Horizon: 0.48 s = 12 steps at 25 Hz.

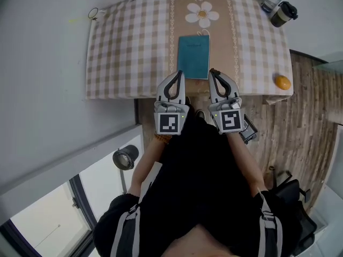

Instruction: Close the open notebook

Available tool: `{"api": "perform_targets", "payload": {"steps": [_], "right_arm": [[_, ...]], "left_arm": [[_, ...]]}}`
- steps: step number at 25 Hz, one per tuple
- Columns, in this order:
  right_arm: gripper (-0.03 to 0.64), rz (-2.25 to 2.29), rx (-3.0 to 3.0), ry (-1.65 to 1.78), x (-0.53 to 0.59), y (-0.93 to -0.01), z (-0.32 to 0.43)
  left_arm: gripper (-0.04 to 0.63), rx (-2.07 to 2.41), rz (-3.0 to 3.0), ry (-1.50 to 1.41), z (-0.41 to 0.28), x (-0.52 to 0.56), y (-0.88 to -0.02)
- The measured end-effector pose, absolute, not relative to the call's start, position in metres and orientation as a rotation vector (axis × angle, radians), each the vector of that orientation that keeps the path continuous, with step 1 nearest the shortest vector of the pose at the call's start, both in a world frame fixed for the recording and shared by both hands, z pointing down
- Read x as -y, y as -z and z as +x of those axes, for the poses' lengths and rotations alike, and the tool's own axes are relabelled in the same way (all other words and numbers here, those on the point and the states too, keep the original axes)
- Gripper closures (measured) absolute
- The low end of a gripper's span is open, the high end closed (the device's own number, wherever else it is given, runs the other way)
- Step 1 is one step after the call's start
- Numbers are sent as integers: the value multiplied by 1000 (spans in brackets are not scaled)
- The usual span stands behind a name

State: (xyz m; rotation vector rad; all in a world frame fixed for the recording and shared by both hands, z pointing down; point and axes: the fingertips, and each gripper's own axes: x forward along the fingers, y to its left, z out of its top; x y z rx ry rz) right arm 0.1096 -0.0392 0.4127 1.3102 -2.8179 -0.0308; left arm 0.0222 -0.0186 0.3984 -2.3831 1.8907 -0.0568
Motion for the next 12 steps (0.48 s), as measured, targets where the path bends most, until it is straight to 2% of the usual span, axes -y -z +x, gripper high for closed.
{"api": "perform_targets", "payload": {"steps": [12], "right_arm": [[612,1253,2766,12,25,-438,98]], "left_arm": [[589,-1968,-2421,106,20,12,-428]]}}
